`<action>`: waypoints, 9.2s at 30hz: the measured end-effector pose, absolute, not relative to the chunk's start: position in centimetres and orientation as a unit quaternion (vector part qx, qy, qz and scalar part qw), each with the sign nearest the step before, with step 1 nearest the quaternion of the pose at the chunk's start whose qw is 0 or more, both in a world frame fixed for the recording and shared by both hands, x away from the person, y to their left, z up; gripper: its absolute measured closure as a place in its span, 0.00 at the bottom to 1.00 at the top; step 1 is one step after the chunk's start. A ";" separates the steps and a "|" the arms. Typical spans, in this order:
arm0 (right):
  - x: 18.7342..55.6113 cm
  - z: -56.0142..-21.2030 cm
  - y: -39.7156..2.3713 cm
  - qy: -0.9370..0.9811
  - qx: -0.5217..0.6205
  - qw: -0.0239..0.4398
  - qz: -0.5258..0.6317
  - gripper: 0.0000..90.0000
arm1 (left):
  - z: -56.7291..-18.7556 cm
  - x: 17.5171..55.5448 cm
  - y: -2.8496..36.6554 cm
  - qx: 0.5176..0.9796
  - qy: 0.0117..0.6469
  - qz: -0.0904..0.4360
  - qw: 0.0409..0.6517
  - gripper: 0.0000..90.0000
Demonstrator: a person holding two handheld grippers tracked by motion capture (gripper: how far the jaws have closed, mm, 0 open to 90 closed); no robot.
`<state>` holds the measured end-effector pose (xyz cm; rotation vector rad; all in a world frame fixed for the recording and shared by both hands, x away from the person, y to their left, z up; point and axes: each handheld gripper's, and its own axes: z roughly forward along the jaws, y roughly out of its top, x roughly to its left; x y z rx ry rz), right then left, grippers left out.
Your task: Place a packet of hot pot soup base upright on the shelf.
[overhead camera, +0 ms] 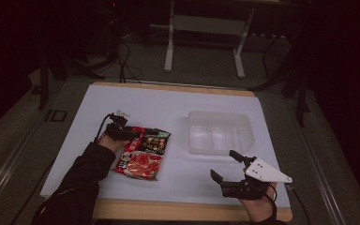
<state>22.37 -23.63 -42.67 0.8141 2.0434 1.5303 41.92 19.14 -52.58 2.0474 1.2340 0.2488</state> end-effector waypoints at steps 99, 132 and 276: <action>23.3 -38.2 -23.4 0.728 0.262 0.228 0.592 0.28 | -38.3 29.8 17.6 0.700 0.295 0.149 0.633 0.97; 28.3 -36.6 -15.5 0.763 0.223 0.168 0.584 0.72 | -37.9 28.8 15.5 0.687 0.269 0.114 0.665 0.97; 35.3 -41.7 -30.4 0.624 0.513 0.426 0.407 0.84 | -48.3 27.8 18.3 0.734 0.270 0.151 0.604 0.00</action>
